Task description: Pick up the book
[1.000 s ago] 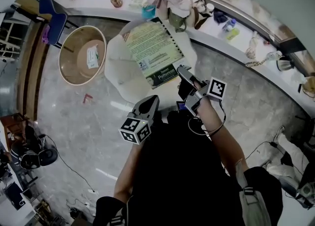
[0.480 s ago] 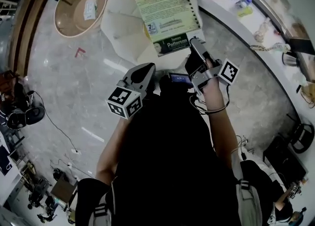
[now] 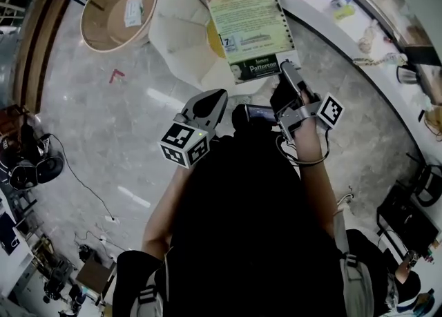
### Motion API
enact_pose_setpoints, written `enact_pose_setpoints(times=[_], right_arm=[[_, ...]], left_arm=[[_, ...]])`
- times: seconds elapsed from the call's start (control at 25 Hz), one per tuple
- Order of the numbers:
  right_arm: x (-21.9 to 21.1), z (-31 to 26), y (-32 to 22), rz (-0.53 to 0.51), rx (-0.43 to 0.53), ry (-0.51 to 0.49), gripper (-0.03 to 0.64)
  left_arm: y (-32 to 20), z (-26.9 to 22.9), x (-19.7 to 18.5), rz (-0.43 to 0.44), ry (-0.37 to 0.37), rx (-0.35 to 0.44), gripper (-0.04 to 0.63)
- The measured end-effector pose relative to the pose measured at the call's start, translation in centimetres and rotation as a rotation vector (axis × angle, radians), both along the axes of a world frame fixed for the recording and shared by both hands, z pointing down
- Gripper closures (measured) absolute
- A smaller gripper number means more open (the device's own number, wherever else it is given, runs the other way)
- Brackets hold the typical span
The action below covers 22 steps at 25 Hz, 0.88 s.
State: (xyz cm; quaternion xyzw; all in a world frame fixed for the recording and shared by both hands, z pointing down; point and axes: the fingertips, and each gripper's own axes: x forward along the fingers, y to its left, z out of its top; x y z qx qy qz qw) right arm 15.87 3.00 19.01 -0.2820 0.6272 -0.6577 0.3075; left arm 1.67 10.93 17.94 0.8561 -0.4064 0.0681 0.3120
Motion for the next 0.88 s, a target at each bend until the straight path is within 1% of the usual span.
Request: enact_pose_setpoints(times=[0.2, 0.44, 0.64, 0.8, 0.88], right_arm=[[-1.6, -0.3, 2.5, 0.073, 0.001, -0.045, 0.436], [-5.5, -1.6, 7.5, 0.078, 0.021, -0.041, 0.436], [-9.3, -3.5, 13.5, 0.101, 0.046, -0.038, 0.436], [-9.2, -2.8, 16.4, 0.132, 0.05, -0.034, 0.436], [-8.7, -2.6, 18.7, 0.161, 0.039, -0.037, 0.436]], left_arm=[[2.9, -0.9, -3.4, -0.002, 0.017, 0.047, 0.58], [7.9, -1.8, -6.1, 0.034, 0.016, 0.072, 0.58], [13.1, -2.4, -9.3, 0.08, 0.029, 0.081, 0.58], [15.3, -1.3, -9.4, 0.117, 0.045, 0.073, 0.58], [17.2, -0.8, -9.1, 0.136, 0.057, 0.057, 0.58]])
